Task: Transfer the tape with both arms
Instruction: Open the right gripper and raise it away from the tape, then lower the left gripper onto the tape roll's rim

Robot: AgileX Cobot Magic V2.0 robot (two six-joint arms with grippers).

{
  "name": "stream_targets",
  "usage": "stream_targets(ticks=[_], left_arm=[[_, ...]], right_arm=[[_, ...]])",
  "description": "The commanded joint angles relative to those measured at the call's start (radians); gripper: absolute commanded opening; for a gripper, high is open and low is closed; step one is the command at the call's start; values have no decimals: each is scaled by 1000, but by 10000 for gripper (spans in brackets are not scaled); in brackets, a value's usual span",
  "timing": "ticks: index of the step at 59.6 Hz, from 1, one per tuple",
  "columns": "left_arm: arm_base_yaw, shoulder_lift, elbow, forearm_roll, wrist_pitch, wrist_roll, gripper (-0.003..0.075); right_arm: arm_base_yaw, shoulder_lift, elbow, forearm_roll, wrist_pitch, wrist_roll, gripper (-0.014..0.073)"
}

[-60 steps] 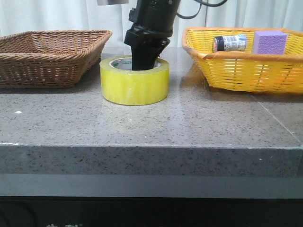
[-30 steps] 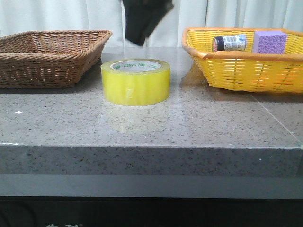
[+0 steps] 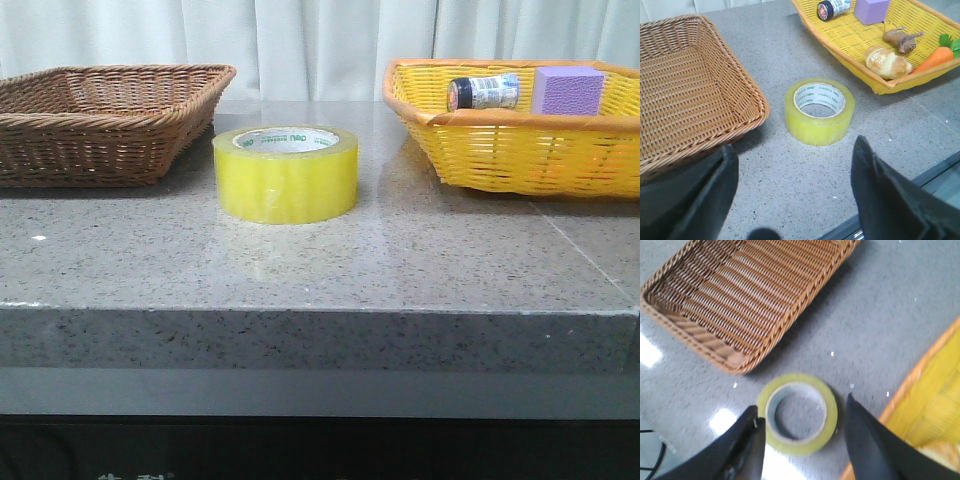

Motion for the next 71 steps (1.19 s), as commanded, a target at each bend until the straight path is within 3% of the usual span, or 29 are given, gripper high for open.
stream_targets(ticks=[1,18,33,53,71], left_arm=[[-7,1,-35,-8,-74,-2,481],[-7,1,-35,-8,-74,-2,481],[-7,1,-35,-8,-74,-2,481],[-7,1,-35,-8,-77,-2,481],[-7,1,-35,-11,-118,-2,475]], right_arm=[[-5,-140,99,1,-102,15,393],[-5,-504,634,25,-437,2,393],[-5,-762,991,25,-574,-4,393],[-5,-1032,1289,25,-688,-4,393],[-5,-1107,1340,25,-718,-4,393]])
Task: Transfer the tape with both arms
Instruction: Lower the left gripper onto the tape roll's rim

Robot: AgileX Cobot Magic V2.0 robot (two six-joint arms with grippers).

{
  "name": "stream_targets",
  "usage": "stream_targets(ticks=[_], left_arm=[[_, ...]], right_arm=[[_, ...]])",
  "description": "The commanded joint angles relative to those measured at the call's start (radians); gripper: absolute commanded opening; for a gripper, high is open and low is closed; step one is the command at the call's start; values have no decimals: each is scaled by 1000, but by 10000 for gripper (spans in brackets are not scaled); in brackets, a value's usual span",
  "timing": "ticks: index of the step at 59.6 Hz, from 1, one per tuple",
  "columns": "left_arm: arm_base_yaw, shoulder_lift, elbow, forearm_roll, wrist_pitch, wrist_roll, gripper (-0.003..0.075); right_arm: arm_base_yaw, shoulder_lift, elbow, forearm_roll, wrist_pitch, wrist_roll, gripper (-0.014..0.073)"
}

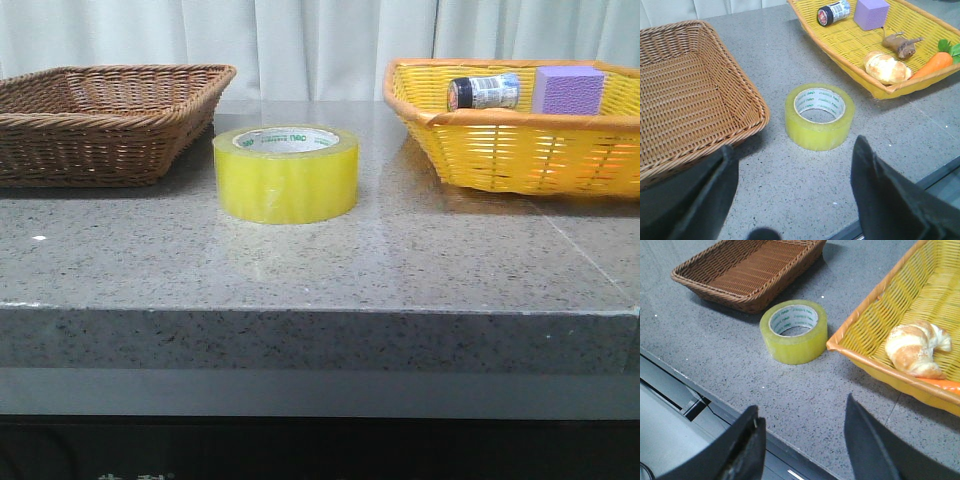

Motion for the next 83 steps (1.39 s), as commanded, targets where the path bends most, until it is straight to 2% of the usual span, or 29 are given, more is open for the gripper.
stream_targets(ticks=[1,11,25,40,50,59,71,83], left_arm=[[-7,4,-35,-11,-99,-2,472],[-7,31,-54,0,-108,32,470],[-7,216,-259,0,146,213,470],[-11,496,-493,-2,351,476,470],[-11,663,-614,-19,402,650,470],[-11,798,-716,-135,435,814,464],[-16,946,-832,-183,526,856,439],[-55,1052,-890,-181,535,871,439]], right_arm=[[-3,0,-22,10,-79,-9,393],[-3,0,-22,10,-81,-9,393],[-3,0,-22,10,-81,-9,393],[-3,0,-22,10,-81,-9,393],[-3,0,-22,10,-81,-9,393],[-3,0,-22,10,-81,-9,393],[-3,0,-22,10,-81,-9,393],[-3,0,-22,10,-81,-9,393]])
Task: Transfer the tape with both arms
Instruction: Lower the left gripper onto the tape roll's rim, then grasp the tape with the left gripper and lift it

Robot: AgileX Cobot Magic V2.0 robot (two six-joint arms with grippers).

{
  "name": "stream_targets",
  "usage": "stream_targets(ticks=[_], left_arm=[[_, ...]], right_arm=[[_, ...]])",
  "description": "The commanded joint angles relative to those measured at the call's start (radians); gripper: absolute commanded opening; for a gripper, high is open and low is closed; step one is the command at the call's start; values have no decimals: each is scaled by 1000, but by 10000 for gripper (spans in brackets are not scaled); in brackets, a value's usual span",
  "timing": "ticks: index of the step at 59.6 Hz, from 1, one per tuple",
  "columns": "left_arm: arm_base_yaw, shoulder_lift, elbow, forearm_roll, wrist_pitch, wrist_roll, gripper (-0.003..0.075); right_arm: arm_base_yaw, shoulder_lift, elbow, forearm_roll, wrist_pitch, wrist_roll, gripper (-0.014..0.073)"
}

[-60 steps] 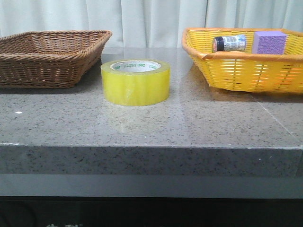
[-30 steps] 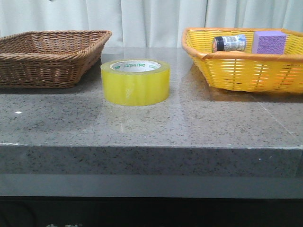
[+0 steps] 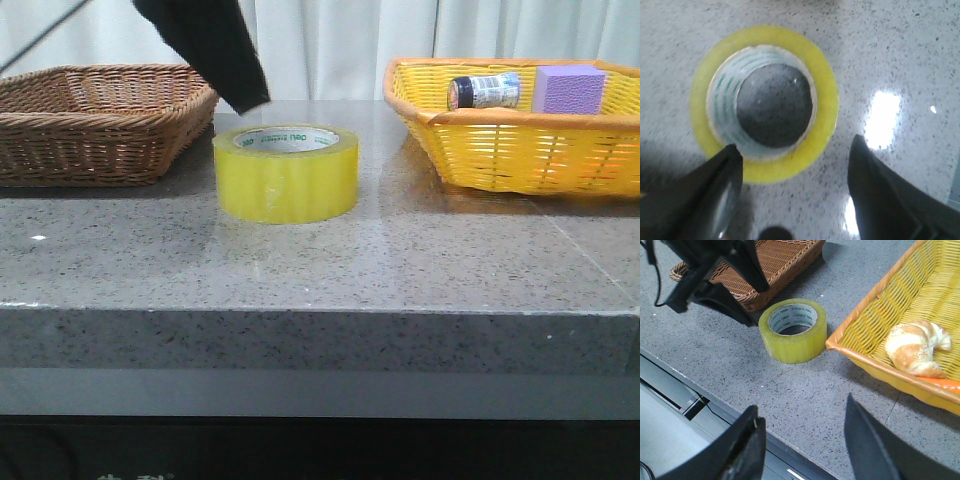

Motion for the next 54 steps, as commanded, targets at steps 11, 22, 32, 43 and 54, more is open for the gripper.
stream_targets(ticks=[11,22,32,43,54], left_arm=[[-47,61,-50,-4,-17,6,439],[-49,122,-51,11,-24,6,439],[-49,150,-51,13,-37,6,439],[-49,160,-51,16,-46,6,291],[-49,160,-51,17,-50,6,123]], right_arm=[[-3,0,-28,8,-79,-7,393],[-3,0,-28,8,-79,-7,393],[-3,0,-28,8,-79,-7,393],[-3,0,-28,8,-79,-7,393],[-3,0,-28,8,-79,-7,393]])
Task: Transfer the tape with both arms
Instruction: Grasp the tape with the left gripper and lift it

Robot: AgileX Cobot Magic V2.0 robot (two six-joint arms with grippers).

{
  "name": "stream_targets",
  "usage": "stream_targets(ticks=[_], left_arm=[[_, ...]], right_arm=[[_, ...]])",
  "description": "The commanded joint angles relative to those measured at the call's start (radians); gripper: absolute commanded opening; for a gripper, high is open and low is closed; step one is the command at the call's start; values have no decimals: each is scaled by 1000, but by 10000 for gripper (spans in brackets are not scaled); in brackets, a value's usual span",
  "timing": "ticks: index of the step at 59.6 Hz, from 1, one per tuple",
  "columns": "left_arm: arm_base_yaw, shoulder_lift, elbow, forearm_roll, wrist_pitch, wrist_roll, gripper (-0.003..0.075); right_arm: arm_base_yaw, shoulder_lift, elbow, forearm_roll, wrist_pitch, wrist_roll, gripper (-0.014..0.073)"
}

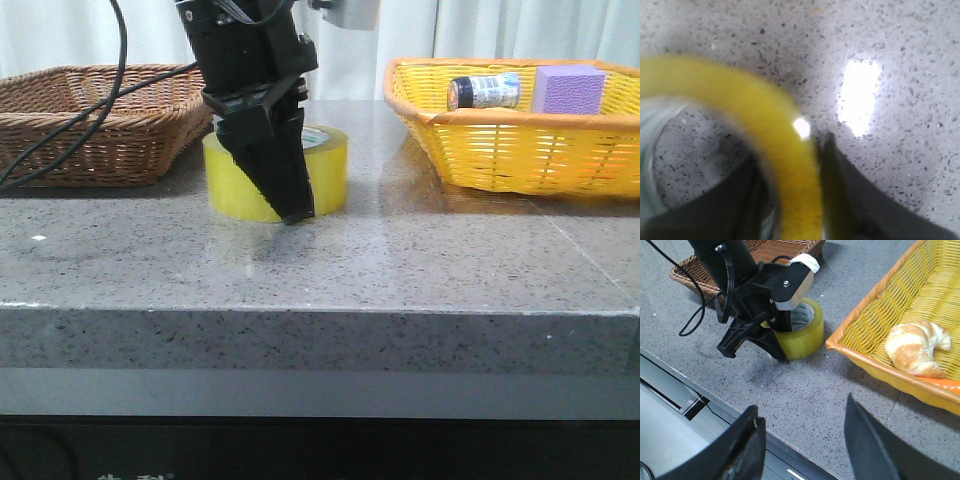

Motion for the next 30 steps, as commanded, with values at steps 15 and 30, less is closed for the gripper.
stream_targets(ticks=[15,30], left_arm=[[-5,-39,-45,-5,-13,-18,117],[-5,-39,-213,-3,55,-46,117]], right_arm=[[-3,0,-28,8,-79,-7,393],[-3,0,-28,8,-79,-7,393]])
